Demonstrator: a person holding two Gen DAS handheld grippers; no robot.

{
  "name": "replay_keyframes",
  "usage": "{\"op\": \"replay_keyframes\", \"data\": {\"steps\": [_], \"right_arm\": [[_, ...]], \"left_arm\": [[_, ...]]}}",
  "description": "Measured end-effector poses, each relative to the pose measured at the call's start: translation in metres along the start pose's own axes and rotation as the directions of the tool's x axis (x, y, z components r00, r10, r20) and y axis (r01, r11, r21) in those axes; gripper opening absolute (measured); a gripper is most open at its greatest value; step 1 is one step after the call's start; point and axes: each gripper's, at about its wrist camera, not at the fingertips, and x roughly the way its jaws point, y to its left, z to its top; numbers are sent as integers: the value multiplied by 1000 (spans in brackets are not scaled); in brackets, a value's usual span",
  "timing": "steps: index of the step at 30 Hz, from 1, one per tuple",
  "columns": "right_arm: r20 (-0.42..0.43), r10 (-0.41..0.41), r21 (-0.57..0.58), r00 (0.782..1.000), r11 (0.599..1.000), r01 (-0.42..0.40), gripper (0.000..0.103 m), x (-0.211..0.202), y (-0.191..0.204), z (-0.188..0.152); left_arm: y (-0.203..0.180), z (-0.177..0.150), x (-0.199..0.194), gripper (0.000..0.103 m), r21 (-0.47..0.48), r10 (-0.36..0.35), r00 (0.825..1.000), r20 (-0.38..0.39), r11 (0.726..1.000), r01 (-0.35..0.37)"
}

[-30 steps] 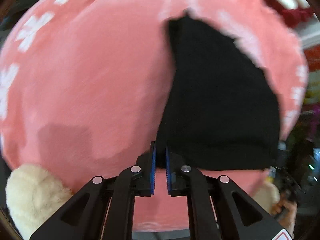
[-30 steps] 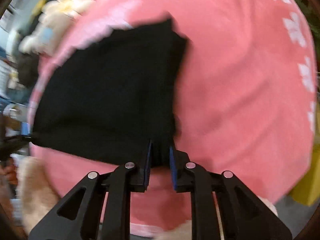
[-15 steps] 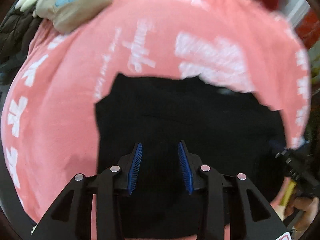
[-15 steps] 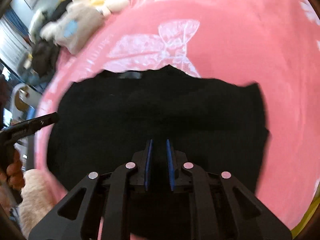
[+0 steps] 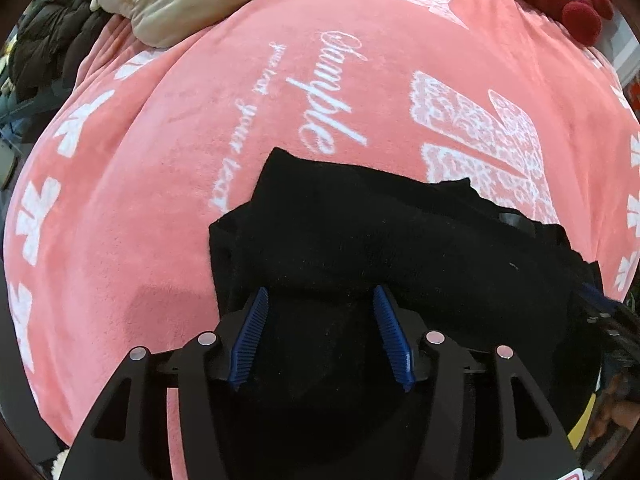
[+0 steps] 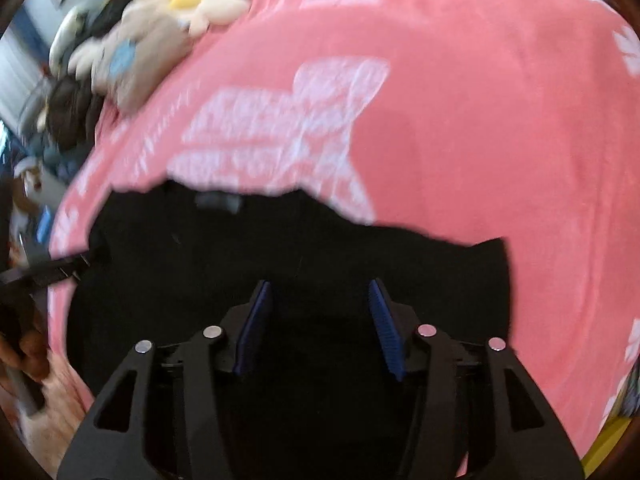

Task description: Fold small clothes

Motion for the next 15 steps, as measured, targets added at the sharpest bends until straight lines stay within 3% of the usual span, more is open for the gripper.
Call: {"op": "replay_keyframes", "data": {"steps": [1, 5, 6, 8, 12, 15], "right_arm": [[29, -1, 4, 1000, 1000, 1, 2, -6, 2, 3], [193, -13, 33, 981, 999, 7, 2, -43, 0, 12], [179, -32, 39, 983, 999, 26, 3, -34, -4, 12], [50, -85, 39, 995, 996, 83, 3, -1, -12, 8], [160, -27, 85, 987, 996, 13, 8, -39, 1, 4], [180, 113, 46, 977, 991, -123, 8, -49, 28, 3]], "left_arm": [[0, 0, -3, 54, 4, -6, 1000, 6, 1000, 6], [5, 2, -17, 57, 11, 9, 996, 90, 1000, -10], [6, 4, -15, 62, 13, 31, 994, 102, 999, -33], [6, 9, 5, 64, 31, 70, 995, 70, 997, -72], [19, 14, 4, 66, -17, 62, 996, 71, 998, -61], [28, 13, -12, 66, -49, 53, 993, 105, 998, -48]]}}
